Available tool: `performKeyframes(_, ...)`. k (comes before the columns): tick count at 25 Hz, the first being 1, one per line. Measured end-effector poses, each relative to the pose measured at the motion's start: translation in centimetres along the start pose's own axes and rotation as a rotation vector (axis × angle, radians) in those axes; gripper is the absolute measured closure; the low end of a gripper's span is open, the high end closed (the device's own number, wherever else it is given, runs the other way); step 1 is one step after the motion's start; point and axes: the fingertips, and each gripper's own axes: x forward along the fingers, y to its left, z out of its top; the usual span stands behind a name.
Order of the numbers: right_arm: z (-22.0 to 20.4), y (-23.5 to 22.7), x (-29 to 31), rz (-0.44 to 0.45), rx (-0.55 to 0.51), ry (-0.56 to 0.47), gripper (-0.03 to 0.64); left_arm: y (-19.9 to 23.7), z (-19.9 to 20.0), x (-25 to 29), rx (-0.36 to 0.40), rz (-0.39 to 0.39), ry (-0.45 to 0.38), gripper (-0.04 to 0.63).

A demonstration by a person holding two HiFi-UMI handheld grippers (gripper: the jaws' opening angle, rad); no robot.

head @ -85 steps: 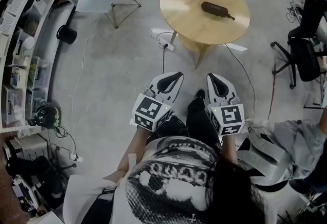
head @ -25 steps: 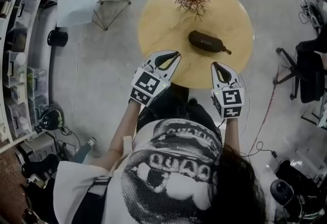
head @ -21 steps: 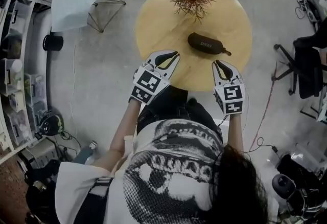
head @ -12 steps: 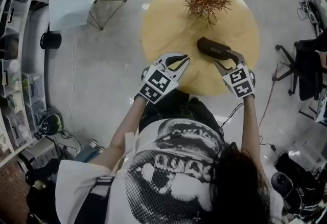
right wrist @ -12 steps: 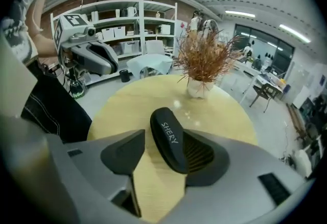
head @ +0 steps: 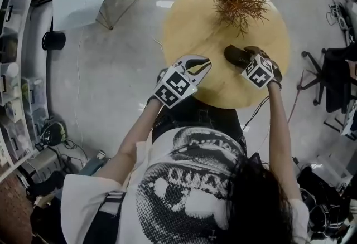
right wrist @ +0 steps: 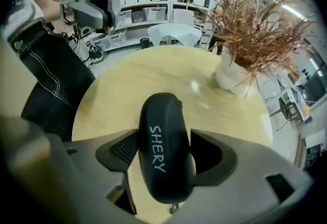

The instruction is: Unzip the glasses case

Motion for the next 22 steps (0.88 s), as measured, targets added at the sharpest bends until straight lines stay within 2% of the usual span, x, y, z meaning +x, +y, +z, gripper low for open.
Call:
performKeyframes(4,0.0,0.1,0.5,0.028,-0.029,0.002,0.294,0.6,-1.1,0.6,-0.014,-0.013,0.018,0.575)
performKeyframes(7,-0.1,0.6,0.4,0.039,-0.106,-0.014,0.298,0.7,-1.8,1.5,0.005,-0.028,0.034,0.575)
performKeyframes(14,-0.6,3.1,0.2,0.146,-0.387,0.036,0.301,1.3,-4.4,4.2,0.311,-0.082,0.187,0.575)
performKeyframes(22,-0.6,4.0,0.1,0.181,-0.54,0.039,0.302,1.5,-6.0,8.3,0.503,-0.172,0.287,0.574)
